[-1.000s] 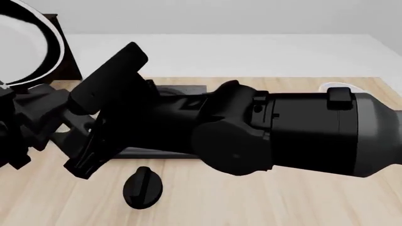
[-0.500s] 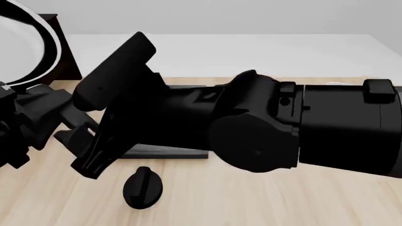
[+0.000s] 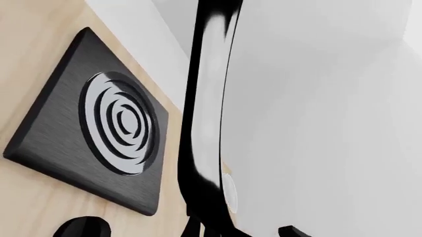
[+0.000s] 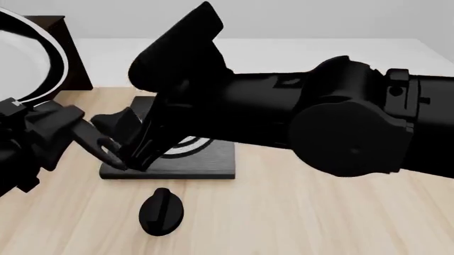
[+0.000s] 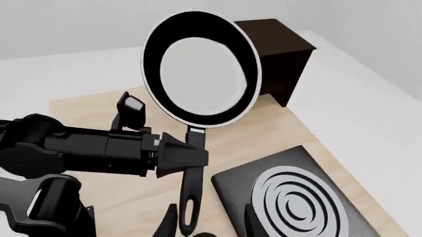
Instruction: Put the frying pan on the cabinet shelf.
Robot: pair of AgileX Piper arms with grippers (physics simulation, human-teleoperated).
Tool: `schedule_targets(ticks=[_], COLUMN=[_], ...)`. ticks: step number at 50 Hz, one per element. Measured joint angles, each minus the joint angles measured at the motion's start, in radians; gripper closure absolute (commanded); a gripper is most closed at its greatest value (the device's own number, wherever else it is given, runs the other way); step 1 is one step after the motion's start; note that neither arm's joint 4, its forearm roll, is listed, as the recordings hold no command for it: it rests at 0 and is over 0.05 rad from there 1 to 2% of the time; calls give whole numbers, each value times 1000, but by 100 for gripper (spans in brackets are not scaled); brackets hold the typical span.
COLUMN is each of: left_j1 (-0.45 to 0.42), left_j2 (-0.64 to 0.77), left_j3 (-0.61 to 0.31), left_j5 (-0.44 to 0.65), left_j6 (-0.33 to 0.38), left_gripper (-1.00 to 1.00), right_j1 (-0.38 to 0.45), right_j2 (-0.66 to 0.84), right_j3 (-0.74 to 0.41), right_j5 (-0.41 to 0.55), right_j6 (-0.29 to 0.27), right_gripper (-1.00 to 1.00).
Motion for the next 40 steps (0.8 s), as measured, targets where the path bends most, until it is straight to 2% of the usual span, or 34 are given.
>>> schedule_targets(ticks=[13, 22, 29, 40], left_j1=[26, 43, 54, 78], left_j2=[45, 69, 74, 101], left_j3=[43, 61, 46, 9], left_j5=[-77, -117, -119, -163], left_j6=[7, 11, 13, -15], left_gripper=[100, 100, 100, 100], right_j1=[-61, -203, -279, -374], right_j2=[-66, -140, -206, -349], right_j3=[24, 44, 69, 195], right_j5=[-23, -36, -26, -9], right_j6=[14, 16, 12, -5], right_gripper=[-100, -100, -100, -100])
